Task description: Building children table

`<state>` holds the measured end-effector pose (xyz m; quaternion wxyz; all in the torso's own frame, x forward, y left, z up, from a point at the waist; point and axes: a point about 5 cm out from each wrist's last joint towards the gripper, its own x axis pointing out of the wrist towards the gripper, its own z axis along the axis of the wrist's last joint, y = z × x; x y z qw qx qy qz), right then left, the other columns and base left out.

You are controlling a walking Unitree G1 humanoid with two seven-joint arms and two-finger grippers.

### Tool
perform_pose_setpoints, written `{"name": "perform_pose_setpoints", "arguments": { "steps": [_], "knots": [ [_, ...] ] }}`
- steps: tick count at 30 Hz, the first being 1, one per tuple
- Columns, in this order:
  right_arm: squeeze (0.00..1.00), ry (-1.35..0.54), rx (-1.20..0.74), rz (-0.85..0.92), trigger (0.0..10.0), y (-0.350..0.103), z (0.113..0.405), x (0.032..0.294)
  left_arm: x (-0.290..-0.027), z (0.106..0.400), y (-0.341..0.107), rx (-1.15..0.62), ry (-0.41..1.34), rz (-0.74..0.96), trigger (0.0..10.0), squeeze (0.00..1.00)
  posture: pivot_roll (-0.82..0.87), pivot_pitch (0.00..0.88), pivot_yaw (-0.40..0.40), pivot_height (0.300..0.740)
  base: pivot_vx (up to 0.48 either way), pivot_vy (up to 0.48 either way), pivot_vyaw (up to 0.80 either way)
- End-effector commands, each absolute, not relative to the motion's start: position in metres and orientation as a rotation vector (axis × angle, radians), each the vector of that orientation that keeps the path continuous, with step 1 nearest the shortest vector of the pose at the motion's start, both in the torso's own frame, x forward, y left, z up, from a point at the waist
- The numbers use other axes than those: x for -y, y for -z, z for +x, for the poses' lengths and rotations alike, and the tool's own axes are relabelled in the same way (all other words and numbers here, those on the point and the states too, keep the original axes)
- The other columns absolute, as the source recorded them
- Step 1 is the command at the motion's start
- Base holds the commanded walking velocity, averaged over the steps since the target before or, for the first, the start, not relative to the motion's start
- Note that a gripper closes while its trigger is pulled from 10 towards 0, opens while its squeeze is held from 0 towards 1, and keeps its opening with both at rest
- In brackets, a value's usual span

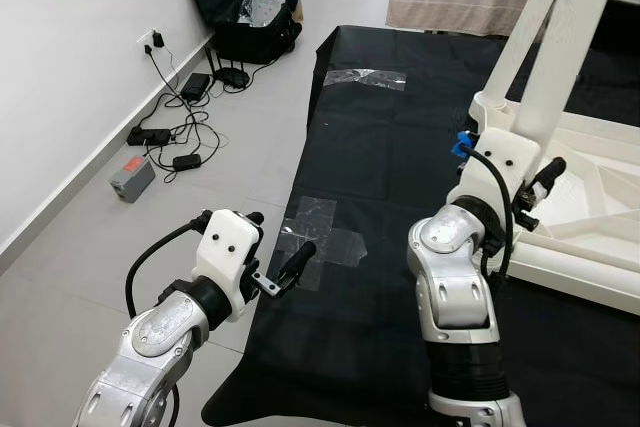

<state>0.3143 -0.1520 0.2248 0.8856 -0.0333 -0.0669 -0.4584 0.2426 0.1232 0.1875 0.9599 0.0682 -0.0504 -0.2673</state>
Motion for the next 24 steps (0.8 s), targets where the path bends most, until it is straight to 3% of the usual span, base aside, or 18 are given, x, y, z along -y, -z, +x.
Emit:
{"name": "perform_pose_setpoints", "arguments": {
  "steps": [1,24],
  "knots": [
    [0.0,0.91,-0.187,0.094,10.0,-0.186,0.315,0.116,-0.124,0.243,-0.183,0.087,0.543,0.146,10.0,0.0,0.12,0.193,-0.015,0.74,0.0,0.0,0.0],
    [0.0,1.13,-0.364,0.193,10.0,-0.153,0.306,0.171,-0.126,0.243,-0.184,0.086,0.556,0.161,10.0,0.0,0.13,0.184,0.008,0.74,0.0,0.0,0.0]
  ]
}}
